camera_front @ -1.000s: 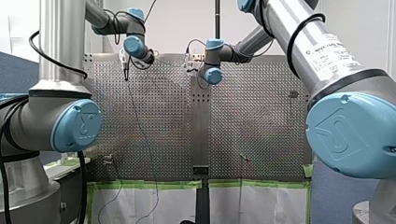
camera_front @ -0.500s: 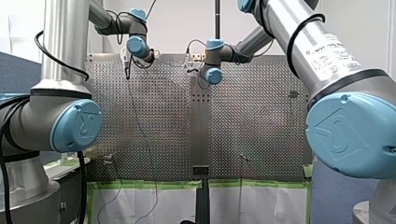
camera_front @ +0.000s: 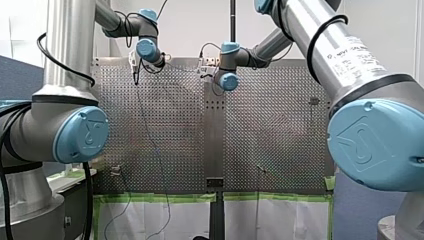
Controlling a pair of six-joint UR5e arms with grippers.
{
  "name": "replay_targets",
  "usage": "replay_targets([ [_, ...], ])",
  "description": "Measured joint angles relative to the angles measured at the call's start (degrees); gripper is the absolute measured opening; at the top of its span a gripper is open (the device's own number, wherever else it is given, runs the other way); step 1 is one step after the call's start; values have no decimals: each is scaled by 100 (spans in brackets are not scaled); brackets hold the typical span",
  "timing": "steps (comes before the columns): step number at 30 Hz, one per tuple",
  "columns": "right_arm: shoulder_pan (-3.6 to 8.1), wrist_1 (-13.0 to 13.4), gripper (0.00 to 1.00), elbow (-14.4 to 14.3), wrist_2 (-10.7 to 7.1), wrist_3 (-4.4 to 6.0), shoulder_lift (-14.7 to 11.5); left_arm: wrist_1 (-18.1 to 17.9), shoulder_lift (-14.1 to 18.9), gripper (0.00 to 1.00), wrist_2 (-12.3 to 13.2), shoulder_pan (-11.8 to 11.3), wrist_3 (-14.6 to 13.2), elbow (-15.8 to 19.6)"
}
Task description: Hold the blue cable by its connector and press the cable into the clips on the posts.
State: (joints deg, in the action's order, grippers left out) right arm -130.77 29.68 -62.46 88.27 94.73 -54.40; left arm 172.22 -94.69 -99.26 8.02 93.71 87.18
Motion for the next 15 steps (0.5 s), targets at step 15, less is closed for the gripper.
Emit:
replay_targets([
  [15,-2,-15,0,-16,1,1,9,-139,0,0,60,52,-117,117],
])
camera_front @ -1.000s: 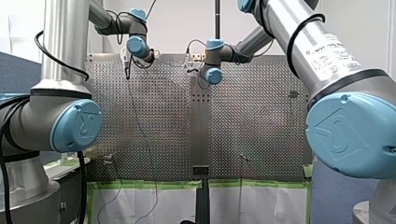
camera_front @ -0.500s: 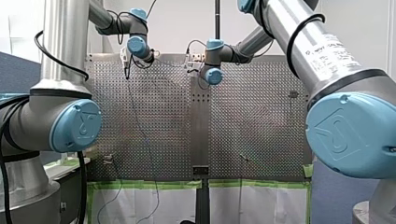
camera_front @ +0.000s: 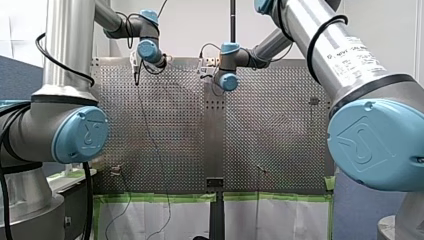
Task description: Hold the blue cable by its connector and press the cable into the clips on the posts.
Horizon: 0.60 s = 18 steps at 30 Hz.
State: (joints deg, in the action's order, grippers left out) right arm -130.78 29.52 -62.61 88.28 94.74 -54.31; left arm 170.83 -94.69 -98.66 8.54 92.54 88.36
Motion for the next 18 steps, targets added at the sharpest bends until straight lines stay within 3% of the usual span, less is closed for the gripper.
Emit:
replay_targets([
  [10,6,18,0,-364,45,28,4,-342,-1,0,-8,48,6,451],
  [18,46,161,0,-763,213,23,7,-543,-6,0,-93,199,9,796],
])
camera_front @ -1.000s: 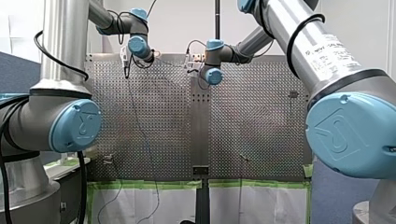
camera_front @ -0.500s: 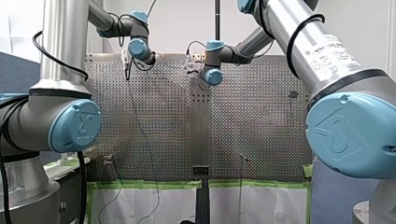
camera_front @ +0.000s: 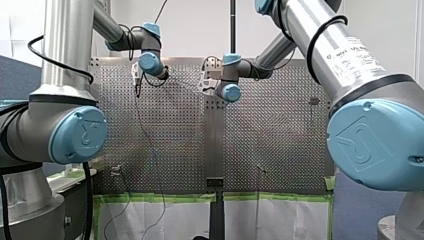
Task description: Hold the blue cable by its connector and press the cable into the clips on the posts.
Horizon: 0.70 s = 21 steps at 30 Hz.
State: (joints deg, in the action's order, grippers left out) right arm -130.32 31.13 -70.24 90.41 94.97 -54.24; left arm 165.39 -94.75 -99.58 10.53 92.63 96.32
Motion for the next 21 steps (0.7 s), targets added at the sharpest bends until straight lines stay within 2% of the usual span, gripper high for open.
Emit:
replay_targets([
  [7,-3,132,0,-302,230,-22,3,-152,-179,0,-48,187,-47,298],
  [11,-19,228,0,-480,284,-28,1,-210,-346,0,-114,337,-114,341],
  [18,-18,542,0,-821,320,1,3,-509,-708,0,-446,695,-102,355],
  [21,6,699,0,-979,321,57,6,-650,-877,0,-613,863,-93,390],
])
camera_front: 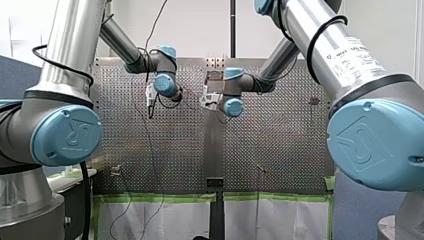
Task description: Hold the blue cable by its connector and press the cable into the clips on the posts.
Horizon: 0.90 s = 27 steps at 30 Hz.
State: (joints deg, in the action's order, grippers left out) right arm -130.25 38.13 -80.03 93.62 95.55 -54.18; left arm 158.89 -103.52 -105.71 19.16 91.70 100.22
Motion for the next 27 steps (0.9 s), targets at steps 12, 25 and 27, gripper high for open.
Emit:
replay_targets([
  [12,103,603,0,-604,65,119,127,-551,-553,0,-336,521,82,496],
  [25,126,1256,0,-1256,426,6,758,-1242,-1126,0,-335,647,158,879],
  [27,134,1351,0,-1353,472,-5,854,-1355,-1237,0,-340,658,199,881],
])
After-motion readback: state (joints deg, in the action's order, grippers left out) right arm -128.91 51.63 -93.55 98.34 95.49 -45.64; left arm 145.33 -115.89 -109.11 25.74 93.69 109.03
